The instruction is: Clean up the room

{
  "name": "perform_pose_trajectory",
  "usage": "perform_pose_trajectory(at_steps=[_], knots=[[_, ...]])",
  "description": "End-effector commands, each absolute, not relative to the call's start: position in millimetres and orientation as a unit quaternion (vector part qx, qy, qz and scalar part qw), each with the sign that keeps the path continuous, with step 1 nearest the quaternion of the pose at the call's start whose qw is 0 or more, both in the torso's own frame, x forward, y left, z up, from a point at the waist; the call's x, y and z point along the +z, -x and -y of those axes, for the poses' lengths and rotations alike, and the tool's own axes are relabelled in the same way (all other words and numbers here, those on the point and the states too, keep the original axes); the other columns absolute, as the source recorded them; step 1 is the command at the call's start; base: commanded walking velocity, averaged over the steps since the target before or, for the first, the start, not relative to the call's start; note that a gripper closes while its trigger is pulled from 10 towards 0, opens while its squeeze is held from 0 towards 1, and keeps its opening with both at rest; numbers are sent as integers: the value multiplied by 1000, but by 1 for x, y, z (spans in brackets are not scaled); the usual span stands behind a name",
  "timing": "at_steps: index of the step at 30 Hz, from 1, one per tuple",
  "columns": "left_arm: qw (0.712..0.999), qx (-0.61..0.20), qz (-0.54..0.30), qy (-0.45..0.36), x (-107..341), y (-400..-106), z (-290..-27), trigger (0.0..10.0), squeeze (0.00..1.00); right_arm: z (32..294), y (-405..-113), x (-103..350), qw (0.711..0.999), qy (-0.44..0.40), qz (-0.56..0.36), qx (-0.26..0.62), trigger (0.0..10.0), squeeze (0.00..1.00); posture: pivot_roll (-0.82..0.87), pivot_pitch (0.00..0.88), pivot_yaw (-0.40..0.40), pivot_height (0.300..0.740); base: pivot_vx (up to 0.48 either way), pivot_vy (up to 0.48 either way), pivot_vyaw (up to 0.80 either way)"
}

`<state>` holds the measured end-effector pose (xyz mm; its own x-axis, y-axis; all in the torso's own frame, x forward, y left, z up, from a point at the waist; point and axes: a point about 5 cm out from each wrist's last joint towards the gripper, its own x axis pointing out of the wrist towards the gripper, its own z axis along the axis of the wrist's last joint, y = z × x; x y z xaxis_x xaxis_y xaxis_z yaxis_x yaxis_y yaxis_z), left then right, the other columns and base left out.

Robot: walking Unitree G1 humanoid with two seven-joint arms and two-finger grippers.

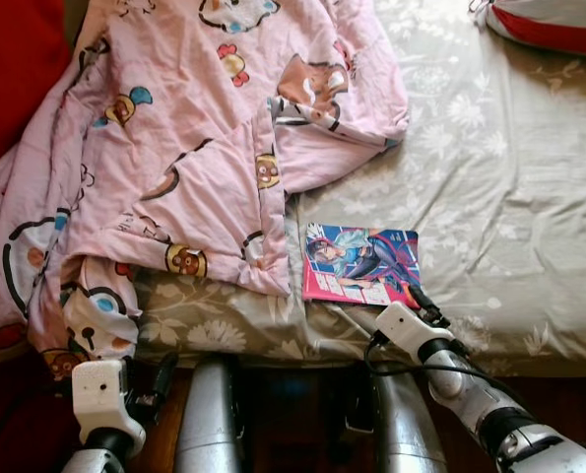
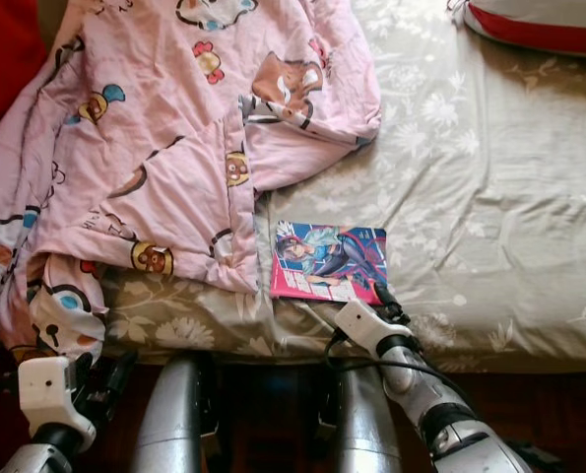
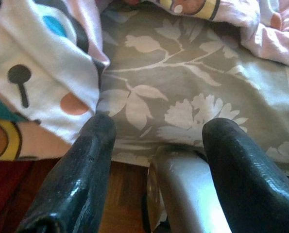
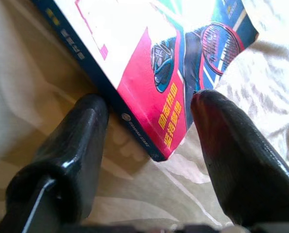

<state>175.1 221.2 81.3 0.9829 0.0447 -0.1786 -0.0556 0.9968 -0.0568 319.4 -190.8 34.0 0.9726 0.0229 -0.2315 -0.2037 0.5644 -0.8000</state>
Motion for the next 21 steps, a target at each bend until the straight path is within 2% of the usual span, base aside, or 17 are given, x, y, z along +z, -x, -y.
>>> perform_pose_trajectory(at_steps=[1, 14, 21], knots=[[993, 35, -110, 36, 78, -164, -223, 10000, 0, 199, -312, 27, 873, 472, -111, 57, 10000, 0, 243, 490, -5, 596, 0, 0, 0], [990, 41, -132, 36, 78, -146, -220, 10000, 0, 207, -315, 32, 872, 475, -109, 42, 10000, 0, 245, 553, -7, 596, 0, 0, 0], [989, 46, -136, 34, 78, -141, -222, 10000, 0, 199, -326, 46, 868, 487, -73, 56, 10000, 0, 242, 559, -10, 596, 0, 0, 0]])
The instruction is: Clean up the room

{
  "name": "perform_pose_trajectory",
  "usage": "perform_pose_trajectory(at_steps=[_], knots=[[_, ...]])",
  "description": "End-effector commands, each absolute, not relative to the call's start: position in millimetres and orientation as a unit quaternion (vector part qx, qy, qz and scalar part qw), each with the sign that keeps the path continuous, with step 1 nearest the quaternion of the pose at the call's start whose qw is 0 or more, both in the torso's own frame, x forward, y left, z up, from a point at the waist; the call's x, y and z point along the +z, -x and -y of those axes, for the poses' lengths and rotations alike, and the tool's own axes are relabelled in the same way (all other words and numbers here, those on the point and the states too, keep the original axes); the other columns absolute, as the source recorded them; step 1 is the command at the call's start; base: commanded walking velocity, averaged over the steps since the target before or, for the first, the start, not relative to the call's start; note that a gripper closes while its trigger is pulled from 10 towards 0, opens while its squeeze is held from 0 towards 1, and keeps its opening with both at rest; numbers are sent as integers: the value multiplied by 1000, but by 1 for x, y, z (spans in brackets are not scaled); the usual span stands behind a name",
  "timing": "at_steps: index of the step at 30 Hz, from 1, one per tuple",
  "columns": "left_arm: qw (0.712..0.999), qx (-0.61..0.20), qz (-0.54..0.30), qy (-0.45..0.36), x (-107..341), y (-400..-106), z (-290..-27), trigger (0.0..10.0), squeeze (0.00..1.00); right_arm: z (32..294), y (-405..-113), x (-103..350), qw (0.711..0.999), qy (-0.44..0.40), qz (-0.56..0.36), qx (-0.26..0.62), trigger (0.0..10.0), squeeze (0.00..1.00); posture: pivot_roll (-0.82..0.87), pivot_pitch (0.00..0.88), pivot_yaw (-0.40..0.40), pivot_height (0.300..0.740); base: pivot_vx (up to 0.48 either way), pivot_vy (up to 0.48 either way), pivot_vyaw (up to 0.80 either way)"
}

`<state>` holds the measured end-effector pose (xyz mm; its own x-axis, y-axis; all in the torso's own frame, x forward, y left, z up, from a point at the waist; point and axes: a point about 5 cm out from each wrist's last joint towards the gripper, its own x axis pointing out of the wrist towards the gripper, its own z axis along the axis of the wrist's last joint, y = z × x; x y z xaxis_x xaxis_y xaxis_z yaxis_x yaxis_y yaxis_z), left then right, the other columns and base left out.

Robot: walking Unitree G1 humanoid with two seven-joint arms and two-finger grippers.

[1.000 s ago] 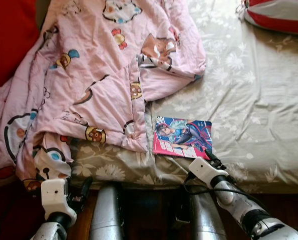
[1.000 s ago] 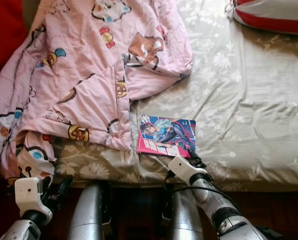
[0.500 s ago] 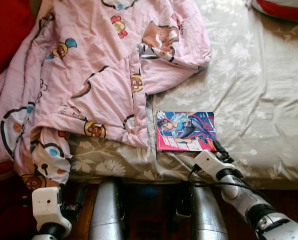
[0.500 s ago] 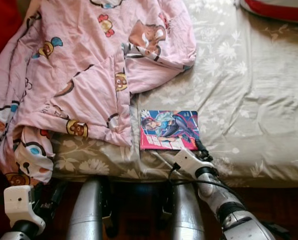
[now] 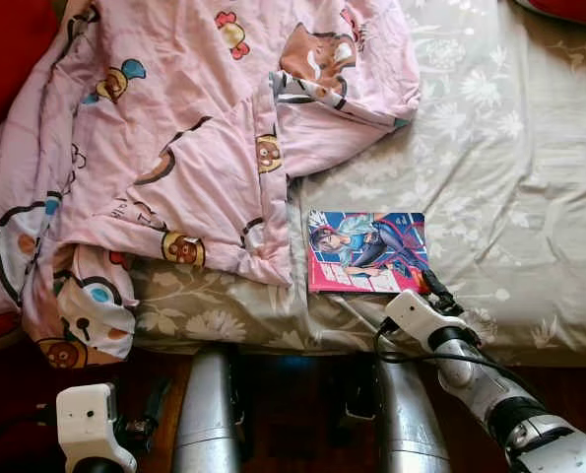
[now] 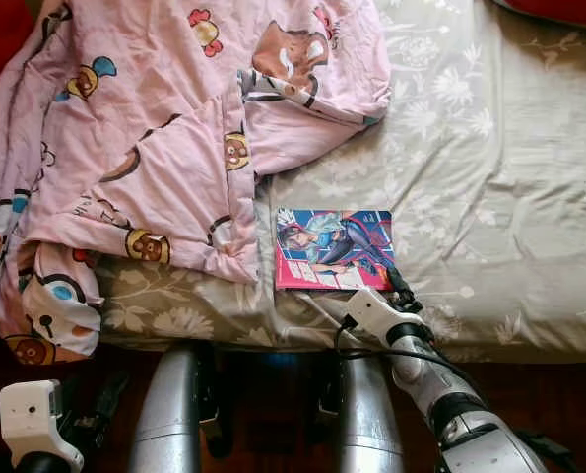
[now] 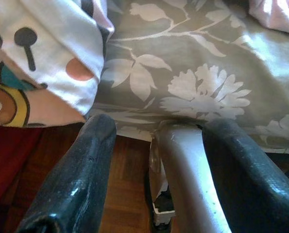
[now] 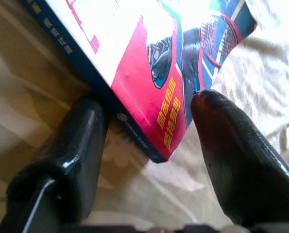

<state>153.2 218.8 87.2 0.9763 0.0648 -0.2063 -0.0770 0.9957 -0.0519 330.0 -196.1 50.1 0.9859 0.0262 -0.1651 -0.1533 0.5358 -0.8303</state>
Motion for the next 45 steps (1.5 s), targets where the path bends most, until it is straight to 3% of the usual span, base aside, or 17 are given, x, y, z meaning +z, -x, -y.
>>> perform_pose_trajectory(at_steps=[1, 7, 8, 9, 37, 45], knots=[[989, 46, -136, 34, 78, -140, -222, 10000, 0, 198, -328, 47, 868, 488, -71, 58, 10000, 0, 242, 560, -10, 596, 0, 0, 0], [988, 49, -140, 35, 77, -137, -221, 10000, 0, 188, -332, 49, 870, 480, -77, 81, 10000, 0, 244, 559, -19, 596, 0, 0, 0], [988, 49, -141, 36, 77, -137, -221, 10000, 0, 187, -332, 48, 869, 481, -79, 84, 4039, 0, 245, 557, -20, 596, 0, 0, 0], [988, 49, -141, 36, 76, -137, -221, 10000, 0, 185, -332, 47, 869, 481, -81, 87, 0, 0, 245, 556, -21, 596, 0, 0, 0], [986, 53, -156, 36, 69, -132, -220, 10000, 0, 193, -327, 41, 869, 478, -100, 79, 0, 0, 240, 558, -27, 596, 0, 0, 0], [986, 58, -153, 37, 61, -141, -222, 10000, 0, 190, -317, 30, 914, 383, -121, 53, 0, 0, 239, 504, -41, 596, 0, 0, 0]])
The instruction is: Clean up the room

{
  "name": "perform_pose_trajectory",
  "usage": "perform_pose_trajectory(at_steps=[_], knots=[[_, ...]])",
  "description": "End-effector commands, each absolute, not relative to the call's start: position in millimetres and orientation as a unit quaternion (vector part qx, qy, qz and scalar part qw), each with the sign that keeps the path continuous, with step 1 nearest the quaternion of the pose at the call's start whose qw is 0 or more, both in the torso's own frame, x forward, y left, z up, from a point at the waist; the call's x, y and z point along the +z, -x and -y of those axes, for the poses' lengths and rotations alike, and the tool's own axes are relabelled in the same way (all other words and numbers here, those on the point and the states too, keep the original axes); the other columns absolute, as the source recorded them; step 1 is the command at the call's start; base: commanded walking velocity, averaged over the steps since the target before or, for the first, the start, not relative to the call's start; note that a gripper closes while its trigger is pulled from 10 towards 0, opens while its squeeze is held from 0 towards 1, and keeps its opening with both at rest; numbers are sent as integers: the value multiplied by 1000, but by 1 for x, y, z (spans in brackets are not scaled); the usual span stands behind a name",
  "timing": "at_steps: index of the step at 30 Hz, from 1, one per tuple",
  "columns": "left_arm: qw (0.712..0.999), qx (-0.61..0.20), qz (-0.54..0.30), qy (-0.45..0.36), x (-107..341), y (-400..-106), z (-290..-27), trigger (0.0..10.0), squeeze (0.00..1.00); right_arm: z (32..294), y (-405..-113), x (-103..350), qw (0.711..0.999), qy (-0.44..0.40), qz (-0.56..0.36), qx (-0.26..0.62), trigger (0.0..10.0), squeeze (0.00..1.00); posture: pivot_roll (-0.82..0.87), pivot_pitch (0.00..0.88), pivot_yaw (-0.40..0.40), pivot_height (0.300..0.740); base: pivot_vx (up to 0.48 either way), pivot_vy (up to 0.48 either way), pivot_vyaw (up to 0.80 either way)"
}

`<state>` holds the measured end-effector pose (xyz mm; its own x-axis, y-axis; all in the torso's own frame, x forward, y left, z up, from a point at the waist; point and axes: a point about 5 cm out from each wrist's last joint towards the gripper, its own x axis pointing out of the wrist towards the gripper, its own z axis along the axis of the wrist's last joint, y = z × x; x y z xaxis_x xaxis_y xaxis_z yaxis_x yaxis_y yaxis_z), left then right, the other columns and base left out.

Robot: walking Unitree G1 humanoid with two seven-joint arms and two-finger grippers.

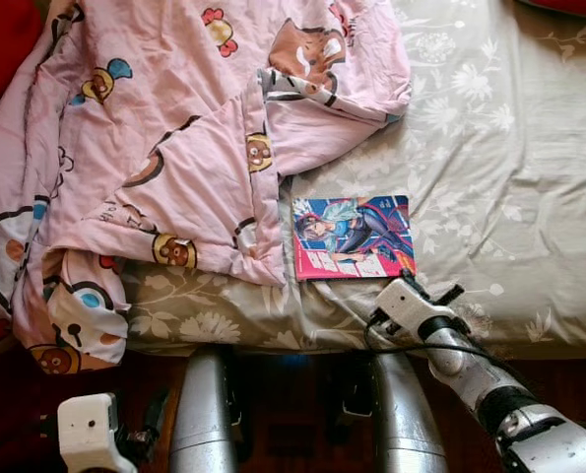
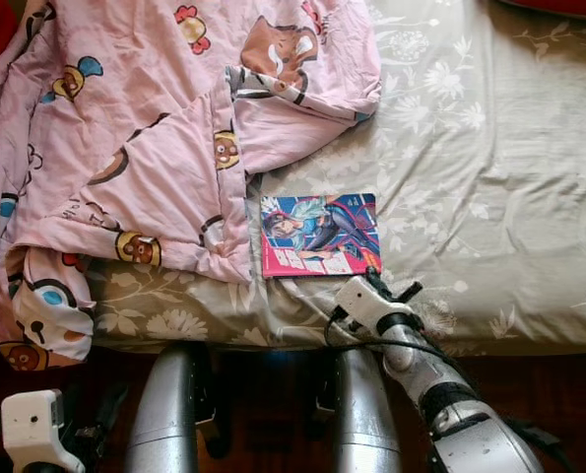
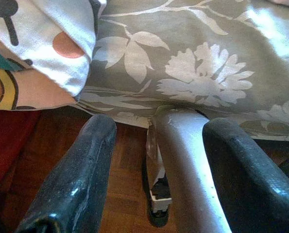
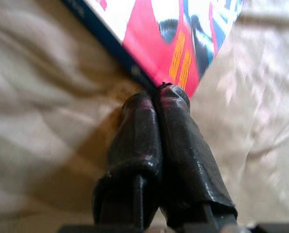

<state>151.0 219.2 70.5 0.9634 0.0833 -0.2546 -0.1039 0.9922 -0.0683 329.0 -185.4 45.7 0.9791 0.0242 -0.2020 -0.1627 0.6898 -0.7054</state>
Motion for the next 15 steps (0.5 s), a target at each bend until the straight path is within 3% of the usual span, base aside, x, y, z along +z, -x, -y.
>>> perform_pose_trajectory(at_steps=[1, 2, 3, 13, 14, 15], knots=[[986, 58, -153, 37, 60, -143, -223, 10000, 0, 188, -316, 30, 921, 367, -120, 53, 0, 0, 238, 490, -45, 596, 0, 0, 0], [986, 60, -153, 37, 58, -145, -225, 10000, 0, 184, -315, 30, 940, 319, -108, 53, 667, 0, 235, 474, -46, 596, 0, 0, 0], [986, 60, -153, 36, 56, -147, -226, 10000, 0, 183, -315, 33, 947, 302, -96, 43, 10000, 0, 235, 461, -47, 596, 0, 0, 0], [987, 61, -142, 34, 53, -161, -232, 10000, 0, 190, -324, 62, 983, 180, -7, -46, 10000, 0, 235, 404, -37, 596, 0, 0, 0], [988, 60, -141, 33, 53, -162, -233, 10000, 0, 191, -325, 64, 985, 164, -2, -52, 10000, 498, 235, 402, -36, 596, 0, 0, 0], [988, 60, -141, 33, 53, -162, -233, 10000, 0, 191, -325, 64, 985, 164, -2, -52, 10000, 498, 235, 402, -36, 596, 0, 0, 0]])
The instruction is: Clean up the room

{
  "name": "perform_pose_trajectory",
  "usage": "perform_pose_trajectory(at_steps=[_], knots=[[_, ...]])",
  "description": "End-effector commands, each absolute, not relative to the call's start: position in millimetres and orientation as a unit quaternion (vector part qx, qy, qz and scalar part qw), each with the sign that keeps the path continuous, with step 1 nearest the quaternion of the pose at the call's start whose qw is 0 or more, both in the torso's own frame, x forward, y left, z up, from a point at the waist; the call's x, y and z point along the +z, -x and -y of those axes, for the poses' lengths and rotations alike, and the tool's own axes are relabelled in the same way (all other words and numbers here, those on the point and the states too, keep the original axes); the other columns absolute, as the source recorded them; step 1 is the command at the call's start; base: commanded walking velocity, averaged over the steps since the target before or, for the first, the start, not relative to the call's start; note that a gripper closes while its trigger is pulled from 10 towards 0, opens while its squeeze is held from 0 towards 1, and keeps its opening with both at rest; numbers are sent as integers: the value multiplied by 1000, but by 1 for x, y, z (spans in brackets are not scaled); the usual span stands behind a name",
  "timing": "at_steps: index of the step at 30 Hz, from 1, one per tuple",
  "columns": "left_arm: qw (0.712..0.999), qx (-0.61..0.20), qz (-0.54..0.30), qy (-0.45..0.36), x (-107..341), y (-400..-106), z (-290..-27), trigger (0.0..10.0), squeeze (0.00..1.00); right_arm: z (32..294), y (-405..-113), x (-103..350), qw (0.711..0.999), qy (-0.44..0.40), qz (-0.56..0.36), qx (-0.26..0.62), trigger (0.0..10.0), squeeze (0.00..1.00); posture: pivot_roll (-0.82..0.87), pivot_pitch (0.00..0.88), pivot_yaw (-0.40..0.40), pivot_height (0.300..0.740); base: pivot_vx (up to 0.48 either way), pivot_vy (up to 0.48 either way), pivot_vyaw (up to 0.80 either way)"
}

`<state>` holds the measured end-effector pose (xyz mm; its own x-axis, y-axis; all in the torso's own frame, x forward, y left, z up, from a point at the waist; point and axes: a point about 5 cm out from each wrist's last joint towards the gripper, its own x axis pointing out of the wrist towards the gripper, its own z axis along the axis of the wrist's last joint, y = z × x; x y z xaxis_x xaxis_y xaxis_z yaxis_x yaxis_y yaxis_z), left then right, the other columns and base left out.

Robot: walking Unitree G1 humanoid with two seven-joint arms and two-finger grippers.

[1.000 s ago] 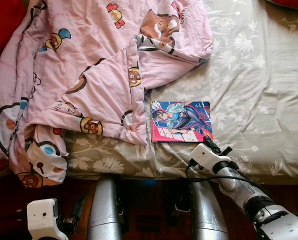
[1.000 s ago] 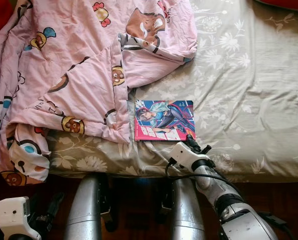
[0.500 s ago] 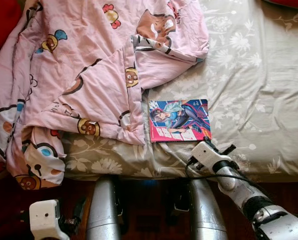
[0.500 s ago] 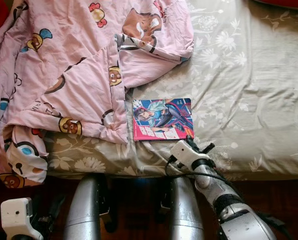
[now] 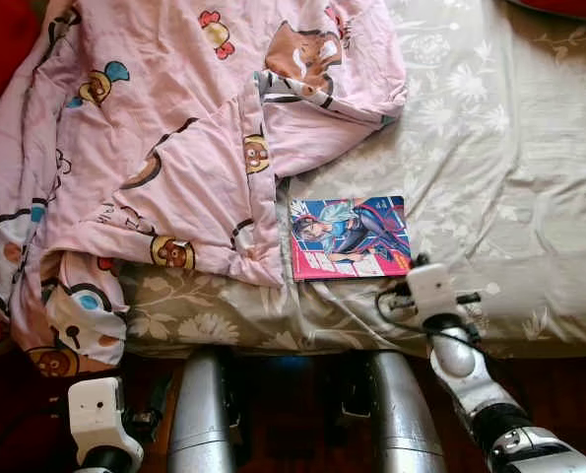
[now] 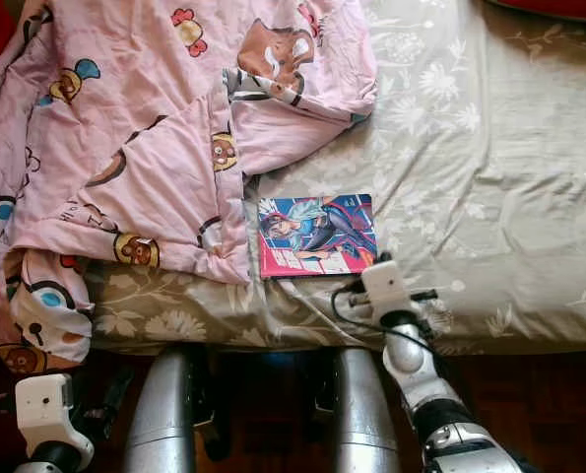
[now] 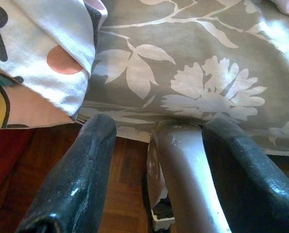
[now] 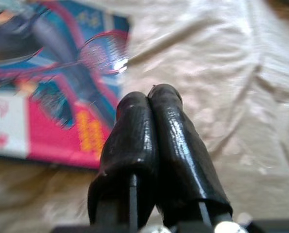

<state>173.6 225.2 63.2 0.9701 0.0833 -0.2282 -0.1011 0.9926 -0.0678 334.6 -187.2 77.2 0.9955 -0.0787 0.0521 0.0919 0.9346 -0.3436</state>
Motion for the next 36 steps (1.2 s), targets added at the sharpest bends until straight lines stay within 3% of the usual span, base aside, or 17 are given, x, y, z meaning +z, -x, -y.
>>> perform_pose_trajectory(at_steps=[1, 4, 8, 16, 25, 33, 34, 36], knots=[[988, 59, -139, 31, 53, -164, -235, 10000, 0, 192, -328, 68, 991, 116, -1, -60, 10000, 1000, 234, 396, -30, 596, 0, 0, 0], [988, 58, -137, 29, 53, -165, -236, 10000, 0, 194, -329, 67, 996, 65, -9, -65, 10000, 1000, 232, 395, -24, 596, 0, 0, 0], [989, 55, -136, 23, 54, -167, -237, 10000, 0, 208, -328, 52, 990, -42, -88, -97, 10000, 1000, 247, 403, -9, 596, 0, 0, 0], [989, 46, -143, 17, 53, -161, -237, 10000, 0, 210, -332, 54, 985, -120, -93, -85, 10000, 1000, 256, 412, 6, 596, 0, 0, 0], [988, 46, -147, 8, 56, -156, -241, 10000, 0, 193, -343, 64, 981, -176, -80, -10, 10000, 1000, 277, 417, 19, 596, 0, 0, 0], [987, 44, -152, 1, 58, -149, -243, 10000, 0, 189, -344, 60, 961, -257, -98, -22, 10000, 1000, 293, 426, 26, 596, 0, 0, 0], [987, 44, -152, 1, 58, -149, -243, 10000, 0, 189, -344, 60, 960, -261, -97, -21, 10000, 0, 293, 426, 26, 596, 0, 0, 0], [987, 45, -153, 0, 60, -146, -244, 10000, 0, 190, -344, 58, 951, -290, -98, -25, 10000, 0, 298, 437, 32, 596, 0, 0, 0]])
